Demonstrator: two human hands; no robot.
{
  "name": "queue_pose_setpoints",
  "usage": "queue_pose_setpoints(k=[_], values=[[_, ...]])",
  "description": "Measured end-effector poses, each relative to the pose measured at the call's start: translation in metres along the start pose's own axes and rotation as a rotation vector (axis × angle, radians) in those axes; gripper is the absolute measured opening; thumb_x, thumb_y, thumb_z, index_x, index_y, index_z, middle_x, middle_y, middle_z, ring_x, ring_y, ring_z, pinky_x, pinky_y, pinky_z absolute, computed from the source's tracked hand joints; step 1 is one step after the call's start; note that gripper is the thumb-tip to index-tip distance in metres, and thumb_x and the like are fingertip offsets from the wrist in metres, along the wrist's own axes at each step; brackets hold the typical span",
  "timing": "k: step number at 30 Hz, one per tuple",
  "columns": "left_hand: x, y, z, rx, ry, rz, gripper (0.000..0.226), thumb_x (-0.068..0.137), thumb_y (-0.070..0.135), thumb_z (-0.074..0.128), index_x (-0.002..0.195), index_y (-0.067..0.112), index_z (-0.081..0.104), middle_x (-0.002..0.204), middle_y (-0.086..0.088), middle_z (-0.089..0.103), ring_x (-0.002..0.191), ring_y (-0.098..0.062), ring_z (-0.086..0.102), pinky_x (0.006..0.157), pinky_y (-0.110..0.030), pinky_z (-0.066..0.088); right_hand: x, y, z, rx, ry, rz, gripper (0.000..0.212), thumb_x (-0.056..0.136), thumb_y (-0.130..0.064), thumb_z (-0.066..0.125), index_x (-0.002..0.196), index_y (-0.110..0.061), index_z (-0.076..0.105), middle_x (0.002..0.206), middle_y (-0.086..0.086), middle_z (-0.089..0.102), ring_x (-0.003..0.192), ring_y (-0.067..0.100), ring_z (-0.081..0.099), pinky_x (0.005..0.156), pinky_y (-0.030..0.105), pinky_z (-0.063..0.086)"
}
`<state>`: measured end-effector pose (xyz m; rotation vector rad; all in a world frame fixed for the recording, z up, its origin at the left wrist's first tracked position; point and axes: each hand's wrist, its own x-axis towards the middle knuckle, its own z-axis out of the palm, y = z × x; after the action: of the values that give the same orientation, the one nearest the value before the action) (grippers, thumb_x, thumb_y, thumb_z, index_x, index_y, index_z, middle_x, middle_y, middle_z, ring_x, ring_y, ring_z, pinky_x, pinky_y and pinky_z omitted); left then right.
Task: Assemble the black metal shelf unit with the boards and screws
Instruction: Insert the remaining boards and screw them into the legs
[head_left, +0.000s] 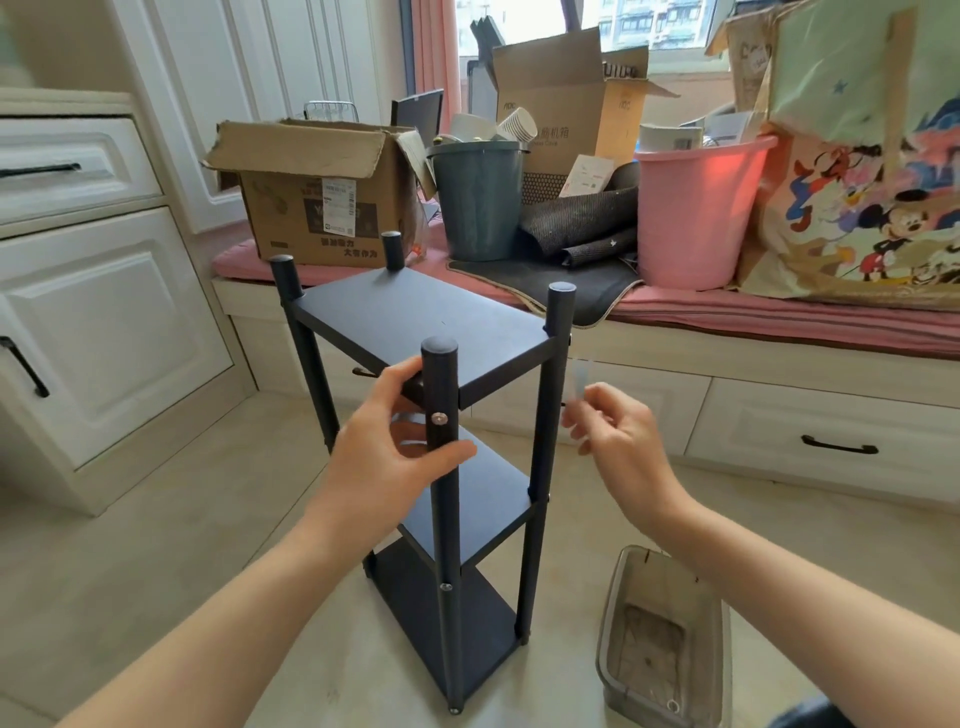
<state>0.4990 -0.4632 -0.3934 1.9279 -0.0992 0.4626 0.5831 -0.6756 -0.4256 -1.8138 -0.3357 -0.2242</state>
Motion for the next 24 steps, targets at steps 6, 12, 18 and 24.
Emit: queue_pose_setpoints(k=[6, 12, 18, 24], values=[[-0.003, -0.002, 0.018, 0.202, 0.091, 0.070, 0.074, 0.079, 0.016, 0.083, 0.142, 0.024, 0.044, 0.098, 0.024, 0.059, 0.086, 0.007, 0.063, 0.079, -0.001, 0.046, 0.018, 0.011, -0.001, 0.227, 0.072, 0.321, 0.016, 0.104, -0.021, 0.043, 0.096, -0.014, 0.055, 0.111, 0.004, 0.068, 0.109, 0.019, 0.061, 0.090, 0.038, 0.050], [0.001, -0.009, 0.014, 0.187, 0.070, 0.082, 0.068, 0.079, 0.017, 0.083, 0.127, 0.041, 0.041, 0.099, 0.023, 0.062, 0.098, 0.014, 0.060, 0.081, -0.004, 0.048, 0.026, 0.012, 0.016, 0.362, -0.025, 0.413, 0.022, 0.107, -0.025, 0.036, 0.097, -0.017, 0.053, 0.115, 0.011, 0.065, 0.113, 0.020, 0.060, 0.101, 0.042, 0.045], [0.011, -0.015, 0.001, 0.177, 0.012, 0.044, 0.070, 0.079, 0.014, 0.083, 0.132, 0.038, 0.044, 0.106, 0.022, 0.062, 0.093, 0.004, 0.064, 0.081, -0.015, 0.056, 0.028, 0.010, 0.014, 0.344, 0.045, 0.431, 0.019, 0.107, -0.029, 0.035, 0.121, -0.020, 0.044, 0.114, 0.012, 0.063, 0.109, 0.025, 0.062, 0.095, 0.040, 0.050], [0.018, -0.019, -0.012, 0.143, -0.012, 0.026, 0.075, 0.080, 0.004, 0.081, 0.120, 0.055, 0.043, 0.096, 0.017, 0.064, 0.092, -0.004, 0.066, 0.078, -0.019, 0.059, 0.019, 0.011, 0.006, 0.256, 0.060, 0.393, 0.027, 0.107, -0.030, 0.035, 0.125, -0.013, 0.046, 0.103, 0.007, 0.068, 0.099, 0.023, 0.067, 0.079, 0.034, 0.056]])
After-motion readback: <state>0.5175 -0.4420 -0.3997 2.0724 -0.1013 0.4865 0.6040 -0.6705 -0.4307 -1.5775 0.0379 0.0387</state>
